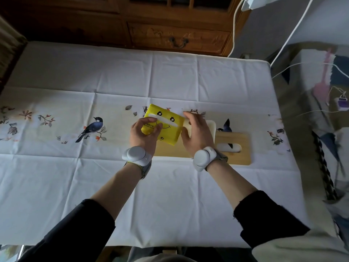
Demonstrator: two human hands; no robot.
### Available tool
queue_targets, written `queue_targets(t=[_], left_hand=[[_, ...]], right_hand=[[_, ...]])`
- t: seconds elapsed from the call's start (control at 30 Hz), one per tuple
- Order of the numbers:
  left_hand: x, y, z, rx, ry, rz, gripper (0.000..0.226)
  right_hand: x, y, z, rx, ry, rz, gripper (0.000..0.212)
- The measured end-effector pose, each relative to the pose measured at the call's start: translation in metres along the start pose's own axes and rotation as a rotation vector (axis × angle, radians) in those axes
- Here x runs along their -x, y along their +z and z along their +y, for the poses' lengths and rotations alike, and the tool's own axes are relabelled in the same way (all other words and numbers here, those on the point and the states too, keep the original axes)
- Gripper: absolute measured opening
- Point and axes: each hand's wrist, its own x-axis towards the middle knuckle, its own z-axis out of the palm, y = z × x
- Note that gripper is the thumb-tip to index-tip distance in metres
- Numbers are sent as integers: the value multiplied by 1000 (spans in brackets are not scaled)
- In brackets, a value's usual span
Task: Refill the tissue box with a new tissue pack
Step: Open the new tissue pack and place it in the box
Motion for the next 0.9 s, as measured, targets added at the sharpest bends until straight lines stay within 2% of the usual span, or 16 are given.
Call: queue_targets(t=[0.2, 0.27, 0.43, 0.57, 0.77, 0.9], left_hand=[[4, 0, 3, -80, 18, 4, 19], [7, 0, 2, -114, 28, -7, 20], [12, -2, -2, -166, 59, -34, 20], [14, -4, -4, -226, 127, -87, 38], [14, -11, 0, -484, 321, -124, 39], [8, -16, 7, -751, 335, -138, 37]], right_hand=[[1, 6, 0, 153, -86, -176, 98], [1, 10, 1, 222, -104, -193, 105], [-1, 13, 3, 287, -124, -141, 97], [-5, 8, 7, 280, -112, -183, 93], [-7, -1, 11, 326, -131, -201, 90], [-6, 0, 10, 353, -175, -270, 82]])
